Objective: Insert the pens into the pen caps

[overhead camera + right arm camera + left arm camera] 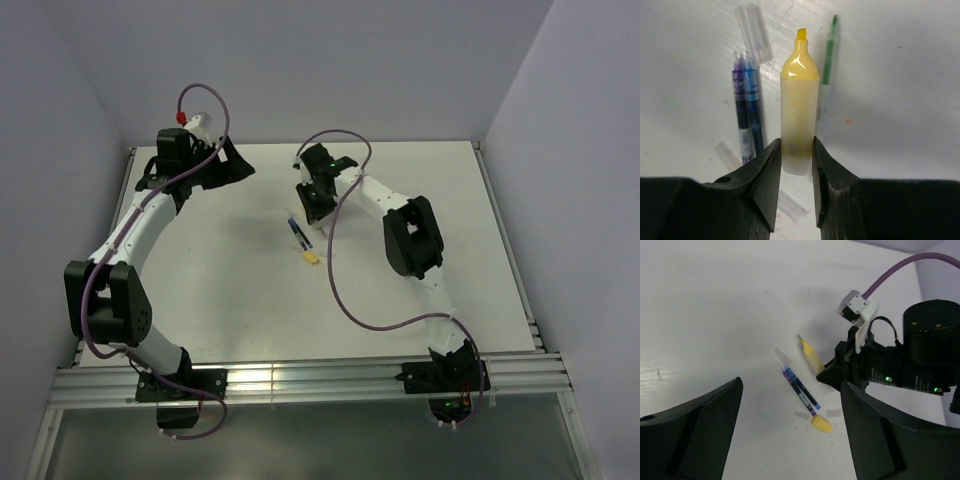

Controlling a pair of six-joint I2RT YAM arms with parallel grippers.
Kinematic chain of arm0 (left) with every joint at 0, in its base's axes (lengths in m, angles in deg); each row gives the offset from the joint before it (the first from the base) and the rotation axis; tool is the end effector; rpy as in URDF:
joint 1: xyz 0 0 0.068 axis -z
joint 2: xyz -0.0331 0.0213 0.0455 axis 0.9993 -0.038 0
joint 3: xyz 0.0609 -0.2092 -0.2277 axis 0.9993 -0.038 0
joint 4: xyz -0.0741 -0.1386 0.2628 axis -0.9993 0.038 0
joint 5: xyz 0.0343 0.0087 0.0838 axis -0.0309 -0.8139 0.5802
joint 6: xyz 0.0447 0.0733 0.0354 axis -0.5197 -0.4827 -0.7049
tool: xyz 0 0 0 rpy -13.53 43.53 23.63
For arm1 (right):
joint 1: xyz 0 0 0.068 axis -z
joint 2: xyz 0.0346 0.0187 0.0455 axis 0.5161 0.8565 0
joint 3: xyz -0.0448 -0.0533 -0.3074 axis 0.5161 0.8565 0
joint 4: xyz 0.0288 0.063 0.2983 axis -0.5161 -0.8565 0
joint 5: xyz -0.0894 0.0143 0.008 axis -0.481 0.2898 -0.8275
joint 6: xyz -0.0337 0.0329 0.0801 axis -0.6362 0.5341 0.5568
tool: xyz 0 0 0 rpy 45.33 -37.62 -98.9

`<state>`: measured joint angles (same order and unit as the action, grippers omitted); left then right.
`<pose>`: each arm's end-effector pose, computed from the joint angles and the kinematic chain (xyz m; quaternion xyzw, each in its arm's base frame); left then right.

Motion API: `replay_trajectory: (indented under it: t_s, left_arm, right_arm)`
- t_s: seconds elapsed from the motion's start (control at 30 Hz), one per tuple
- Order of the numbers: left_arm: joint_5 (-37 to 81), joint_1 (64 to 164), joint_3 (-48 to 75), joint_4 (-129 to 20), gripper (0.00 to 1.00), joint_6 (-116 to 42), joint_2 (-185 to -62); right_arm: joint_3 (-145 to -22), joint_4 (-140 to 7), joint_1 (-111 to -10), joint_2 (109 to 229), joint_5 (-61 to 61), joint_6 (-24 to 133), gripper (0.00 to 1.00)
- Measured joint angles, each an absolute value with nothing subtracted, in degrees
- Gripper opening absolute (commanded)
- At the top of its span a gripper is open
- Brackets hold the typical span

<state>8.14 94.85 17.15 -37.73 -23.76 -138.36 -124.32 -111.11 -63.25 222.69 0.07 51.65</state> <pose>0.4466 -0.0866 0.3323 -0.0381 0.8503 -0.2957 0.4337 0.5040 0.3300 0.1559 -0.2514 0.9386 0.1310 0.1966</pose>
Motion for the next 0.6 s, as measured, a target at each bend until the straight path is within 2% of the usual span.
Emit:
replay_trajectory:
  t_s: [0.23,0.4,0.6]
  left_arm:
    - [0.05,93.63,12.32,-46.97,0.89,-18.69,-132.77]
    - [-3.78,94.37,12.45,-52.3,0.88,-14.26,-130.65]
    - [-5.11,98.59,12.45,-55.43,0.88,-8.2,-130.4]
  right_arm:
    - [-121.33,-106.3,-57.57,206.62,10.51,51.06,0.0]
    - [-120.89,-100.94,-57.81,195.56,15.93,52.24,0.0]
    - [-120.89,-99.52,-60.98,193.27,18.05,54.6,0.0]
